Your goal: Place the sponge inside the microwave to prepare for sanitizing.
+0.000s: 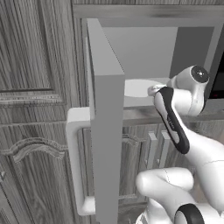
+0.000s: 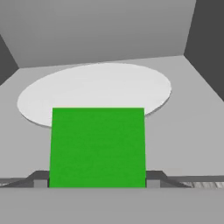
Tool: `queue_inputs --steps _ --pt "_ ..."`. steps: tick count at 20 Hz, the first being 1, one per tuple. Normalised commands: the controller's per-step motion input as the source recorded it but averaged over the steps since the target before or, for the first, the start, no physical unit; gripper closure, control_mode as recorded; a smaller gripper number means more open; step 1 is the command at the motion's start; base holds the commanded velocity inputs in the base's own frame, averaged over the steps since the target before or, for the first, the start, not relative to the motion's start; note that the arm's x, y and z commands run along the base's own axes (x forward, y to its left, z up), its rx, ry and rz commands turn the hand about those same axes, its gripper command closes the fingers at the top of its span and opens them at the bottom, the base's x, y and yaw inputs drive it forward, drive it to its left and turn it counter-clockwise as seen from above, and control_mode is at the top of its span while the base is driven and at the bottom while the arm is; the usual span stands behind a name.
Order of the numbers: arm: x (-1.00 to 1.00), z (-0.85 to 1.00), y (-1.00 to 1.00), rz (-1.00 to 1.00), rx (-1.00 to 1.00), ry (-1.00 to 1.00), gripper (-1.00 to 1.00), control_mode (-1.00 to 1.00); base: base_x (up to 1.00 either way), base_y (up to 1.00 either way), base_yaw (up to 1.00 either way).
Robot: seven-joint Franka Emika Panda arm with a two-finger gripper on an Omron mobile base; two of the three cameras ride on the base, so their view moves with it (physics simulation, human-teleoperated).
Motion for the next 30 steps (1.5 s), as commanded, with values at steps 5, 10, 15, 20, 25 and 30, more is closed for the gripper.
queue_inputs --steps 5,10,15,20,25,30 --pt "0.54 0.01 0.06 0.01 0.0 0.0 1.0 -1.0 0.0 0.0 0.0" --pt "0.6 0.01 0.01 0.03 0.0 0.0 1.0 -1.0 0.0 0.0 0.0" --pt "0.52 0.02 0.11 0.07 0.0 0.0 1.0 -1.0 0.0 0.0 0.0" --pt "0.49 0.0 0.15 0.07 -0.05 0.0 1.0 -1.0 0.0 0.0 0.0" --pt "0.48 0.0 0.12 0.04 -0.14 0.0 1.0 -1.0 0.0 0.0 0.0" --pt "0.49 -0.07 0.06 0.01 -0.15 0.0 1.0 -1.0 0.0 0.0 0.0"
